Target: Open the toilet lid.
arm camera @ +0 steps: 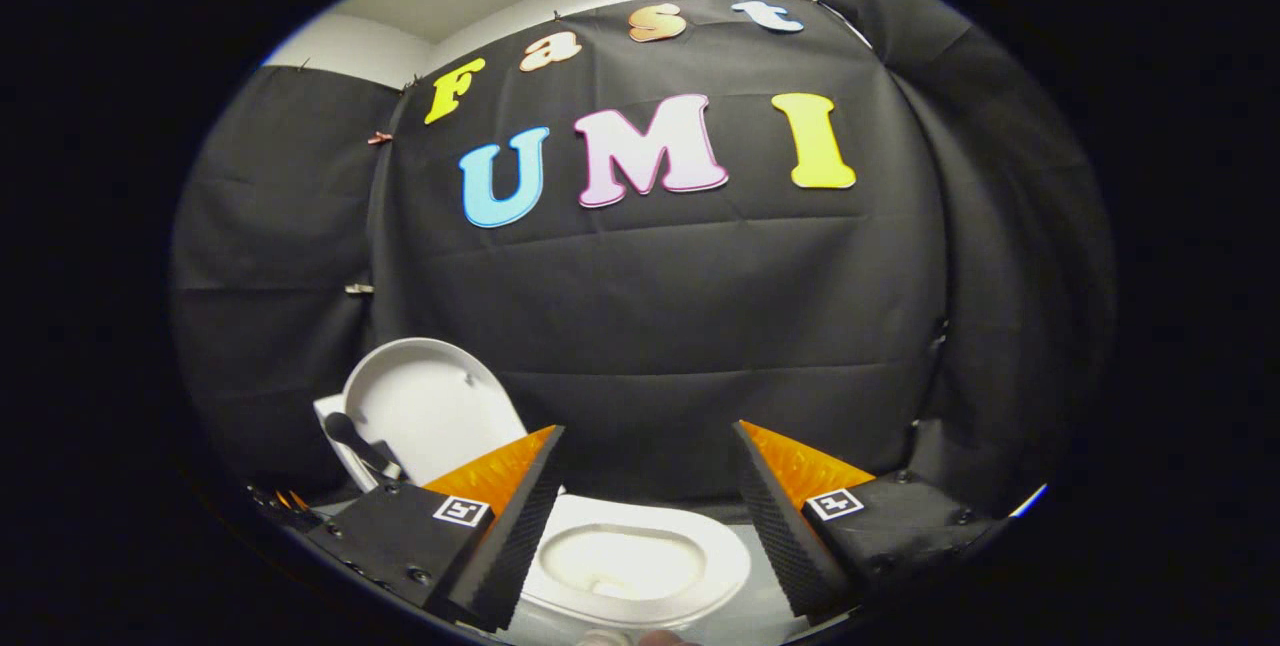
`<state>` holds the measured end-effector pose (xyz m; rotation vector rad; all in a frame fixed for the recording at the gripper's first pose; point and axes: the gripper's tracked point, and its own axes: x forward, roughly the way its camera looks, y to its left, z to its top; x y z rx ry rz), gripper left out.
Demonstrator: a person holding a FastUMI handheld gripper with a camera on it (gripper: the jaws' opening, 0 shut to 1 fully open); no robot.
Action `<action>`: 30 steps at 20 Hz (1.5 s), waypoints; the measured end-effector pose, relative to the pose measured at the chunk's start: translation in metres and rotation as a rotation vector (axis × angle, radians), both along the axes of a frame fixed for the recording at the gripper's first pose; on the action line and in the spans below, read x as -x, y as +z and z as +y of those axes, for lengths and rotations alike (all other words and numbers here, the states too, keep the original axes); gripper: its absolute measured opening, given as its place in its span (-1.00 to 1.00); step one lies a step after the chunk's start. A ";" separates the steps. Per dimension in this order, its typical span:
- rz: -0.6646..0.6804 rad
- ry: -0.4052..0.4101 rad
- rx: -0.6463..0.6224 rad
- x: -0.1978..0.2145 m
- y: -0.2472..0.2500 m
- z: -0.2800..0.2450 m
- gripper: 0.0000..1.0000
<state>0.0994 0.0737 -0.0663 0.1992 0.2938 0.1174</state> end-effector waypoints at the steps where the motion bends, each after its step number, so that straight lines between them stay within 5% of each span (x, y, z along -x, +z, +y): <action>1: 0.012 -0.025 0.022 0.010 -0.005 -0.015 0.98; 11: -0.003 -0.171 0.067 0.048 0.002 -0.075 0.98; 30: -0.018 -0.117 0.087 0.056 0.002 -0.052 0.98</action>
